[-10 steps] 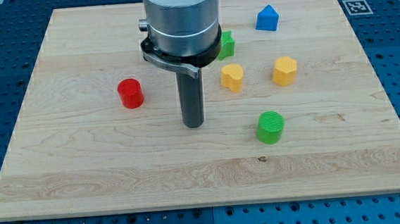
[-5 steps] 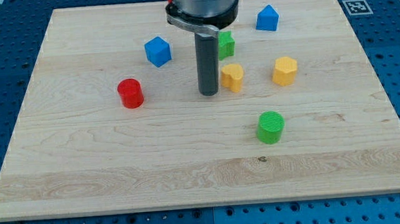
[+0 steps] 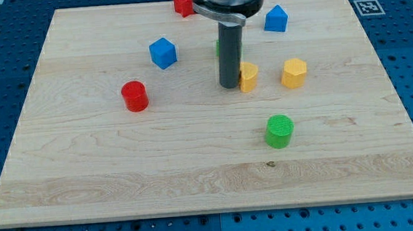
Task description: Move yellow heart int yellow hexagon
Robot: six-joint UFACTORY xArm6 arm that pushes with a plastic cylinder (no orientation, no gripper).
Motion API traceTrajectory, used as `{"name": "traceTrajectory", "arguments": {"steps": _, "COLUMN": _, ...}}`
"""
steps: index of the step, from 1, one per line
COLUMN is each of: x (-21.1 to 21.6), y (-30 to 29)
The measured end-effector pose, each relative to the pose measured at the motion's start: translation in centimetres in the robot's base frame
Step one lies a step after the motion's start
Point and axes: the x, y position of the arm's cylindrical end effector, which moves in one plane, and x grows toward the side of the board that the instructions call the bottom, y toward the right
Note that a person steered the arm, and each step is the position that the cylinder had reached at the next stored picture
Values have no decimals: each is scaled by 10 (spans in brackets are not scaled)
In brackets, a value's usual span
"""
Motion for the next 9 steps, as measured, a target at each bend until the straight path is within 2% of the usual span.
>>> {"name": "traceTrajectory", "arguments": {"steps": 5, "x": 0, "y": 37}}
{"name": "traceTrajectory", "arguments": {"steps": 9, "x": 0, "y": 98}}
